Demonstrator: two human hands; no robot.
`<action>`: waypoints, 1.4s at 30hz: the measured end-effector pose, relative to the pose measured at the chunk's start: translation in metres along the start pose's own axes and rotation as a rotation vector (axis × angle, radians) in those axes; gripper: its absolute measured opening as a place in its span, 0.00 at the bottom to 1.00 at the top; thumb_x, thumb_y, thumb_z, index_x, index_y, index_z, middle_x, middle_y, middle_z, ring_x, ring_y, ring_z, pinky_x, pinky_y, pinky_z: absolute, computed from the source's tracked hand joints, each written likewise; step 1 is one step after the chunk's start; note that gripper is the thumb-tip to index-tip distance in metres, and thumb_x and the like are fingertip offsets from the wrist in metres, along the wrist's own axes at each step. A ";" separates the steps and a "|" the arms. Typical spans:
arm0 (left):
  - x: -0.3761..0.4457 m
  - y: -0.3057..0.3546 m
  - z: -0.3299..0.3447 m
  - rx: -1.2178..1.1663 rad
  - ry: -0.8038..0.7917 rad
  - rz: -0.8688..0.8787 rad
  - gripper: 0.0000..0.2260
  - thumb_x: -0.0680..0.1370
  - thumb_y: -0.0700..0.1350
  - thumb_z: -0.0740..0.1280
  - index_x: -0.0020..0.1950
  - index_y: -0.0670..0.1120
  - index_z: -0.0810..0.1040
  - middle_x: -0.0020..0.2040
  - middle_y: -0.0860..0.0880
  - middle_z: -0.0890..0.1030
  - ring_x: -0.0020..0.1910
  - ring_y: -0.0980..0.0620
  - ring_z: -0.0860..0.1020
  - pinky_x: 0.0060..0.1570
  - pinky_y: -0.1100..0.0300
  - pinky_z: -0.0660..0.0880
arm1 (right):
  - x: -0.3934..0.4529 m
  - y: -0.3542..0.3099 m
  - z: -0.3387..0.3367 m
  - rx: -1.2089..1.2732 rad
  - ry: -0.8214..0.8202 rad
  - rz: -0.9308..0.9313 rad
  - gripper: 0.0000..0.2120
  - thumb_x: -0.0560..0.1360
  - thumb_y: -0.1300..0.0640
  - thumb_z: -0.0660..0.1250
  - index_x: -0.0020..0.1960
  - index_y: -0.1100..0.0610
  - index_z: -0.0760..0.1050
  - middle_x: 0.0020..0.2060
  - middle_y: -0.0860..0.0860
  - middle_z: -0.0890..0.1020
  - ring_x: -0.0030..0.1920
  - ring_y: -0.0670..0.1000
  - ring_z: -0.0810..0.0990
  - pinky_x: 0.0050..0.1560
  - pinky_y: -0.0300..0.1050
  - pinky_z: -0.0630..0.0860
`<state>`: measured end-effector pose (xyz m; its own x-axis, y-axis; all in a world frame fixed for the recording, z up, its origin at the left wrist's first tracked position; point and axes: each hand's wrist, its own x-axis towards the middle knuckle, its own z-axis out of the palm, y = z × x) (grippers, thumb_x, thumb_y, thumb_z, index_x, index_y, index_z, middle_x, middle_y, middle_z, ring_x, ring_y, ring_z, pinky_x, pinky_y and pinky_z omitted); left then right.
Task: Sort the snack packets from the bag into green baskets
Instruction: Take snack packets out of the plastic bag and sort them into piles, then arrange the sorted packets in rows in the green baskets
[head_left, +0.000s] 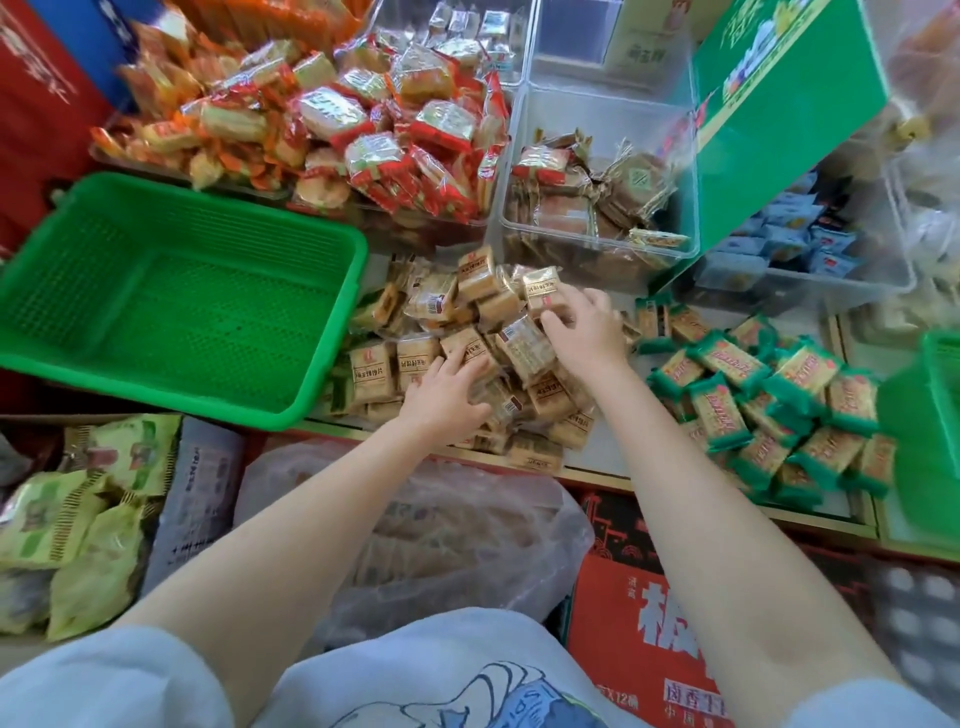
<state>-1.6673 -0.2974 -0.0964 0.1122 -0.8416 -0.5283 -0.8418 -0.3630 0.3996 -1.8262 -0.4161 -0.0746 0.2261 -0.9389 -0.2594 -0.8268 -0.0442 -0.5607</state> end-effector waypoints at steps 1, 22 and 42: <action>-0.003 0.002 -0.002 -0.002 0.015 0.000 0.30 0.81 0.53 0.62 0.81 0.57 0.54 0.83 0.51 0.46 0.81 0.46 0.48 0.77 0.38 0.54 | -0.013 0.002 -0.004 0.048 0.052 -0.030 0.22 0.81 0.47 0.59 0.75 0.45 0.68 0.72 0.52 0.67 0.72 0.56 0.65 0.69 0.58 0.67; -0.159 -0.121 -0.020 0.008 0.407 0.192 0.20 0.81 0.49 0.65 0.73 0.47 0.72 0.68 0.48 0.75 0.67 0.48 0.70 0.65 0.54 0.65 | -0.204 -0.016 0.080 -0.092 -0.036 -0.162 0.20 0.82 0.50 0.61 0.71 0.56 0.70 0.64 0.54 0.71 0.63 0.55 0.73 0.59 0.52 0.74; -0.133 -0.316 -0.071 -0.006 0.376 0.268 0.20 0.80 0.48 0.64 0.72 0.45 0.72 0.75 0.44 0.68 0.75 0.43 0.63 0.73 0.46 0.57 | -0.235 -0.207 0.206 -0.008 -0.011 0.141 0.17 0.81 0.52 0.62 0.69 0.53 0.72 0.64 0.52 0.71 0.64 0.54 0.73 0.63 0.48 0.71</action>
<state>-1.3792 -0.0990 -0.0991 0.0758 -0.9923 -0.0980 -0.8644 -0.1144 0.4896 -1.6021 -0.1157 -0.0599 0.1131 -0.9324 -0.3434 -0.8546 0.0850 -0.5123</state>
